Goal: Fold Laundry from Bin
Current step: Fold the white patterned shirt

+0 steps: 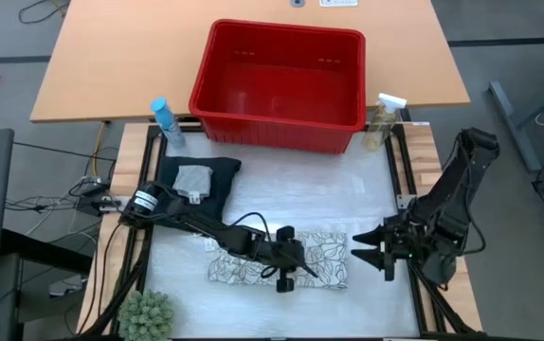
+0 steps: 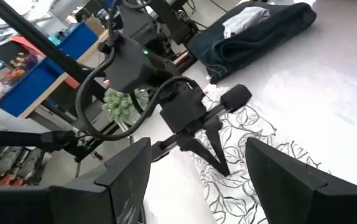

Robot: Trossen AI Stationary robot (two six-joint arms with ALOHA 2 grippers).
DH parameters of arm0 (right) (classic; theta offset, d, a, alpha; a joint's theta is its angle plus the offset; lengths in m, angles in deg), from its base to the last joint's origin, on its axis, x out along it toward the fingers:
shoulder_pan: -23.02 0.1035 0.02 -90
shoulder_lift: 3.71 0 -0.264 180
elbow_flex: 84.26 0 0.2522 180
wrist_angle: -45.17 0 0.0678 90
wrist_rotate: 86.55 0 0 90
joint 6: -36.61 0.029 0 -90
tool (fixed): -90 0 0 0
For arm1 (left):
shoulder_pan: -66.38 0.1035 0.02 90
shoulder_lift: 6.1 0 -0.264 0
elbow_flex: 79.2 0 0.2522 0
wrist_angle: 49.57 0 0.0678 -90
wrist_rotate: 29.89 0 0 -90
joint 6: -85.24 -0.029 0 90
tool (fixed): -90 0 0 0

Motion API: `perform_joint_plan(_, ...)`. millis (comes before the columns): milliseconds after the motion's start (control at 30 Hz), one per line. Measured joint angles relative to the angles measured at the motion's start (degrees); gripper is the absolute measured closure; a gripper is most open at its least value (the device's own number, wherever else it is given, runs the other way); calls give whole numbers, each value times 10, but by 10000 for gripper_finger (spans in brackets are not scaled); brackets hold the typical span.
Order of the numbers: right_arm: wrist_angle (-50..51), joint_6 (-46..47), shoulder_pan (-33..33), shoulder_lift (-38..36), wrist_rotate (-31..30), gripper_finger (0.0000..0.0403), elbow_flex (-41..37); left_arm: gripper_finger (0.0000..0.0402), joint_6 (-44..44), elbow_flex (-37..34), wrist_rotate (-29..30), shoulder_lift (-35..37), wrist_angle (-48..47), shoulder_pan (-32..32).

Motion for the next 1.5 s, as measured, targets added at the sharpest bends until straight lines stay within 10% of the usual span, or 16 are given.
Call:
perform_joint_plan(933, -26, 486, -8, 351, 51, 117, 0, 401, 65, -1, -5, -28, 13, 5)
perform_joint_plan(1500, -36, 570, -30, 439, 109, 117, 0, 401, 34, 49, -54, -18, 5, 5)
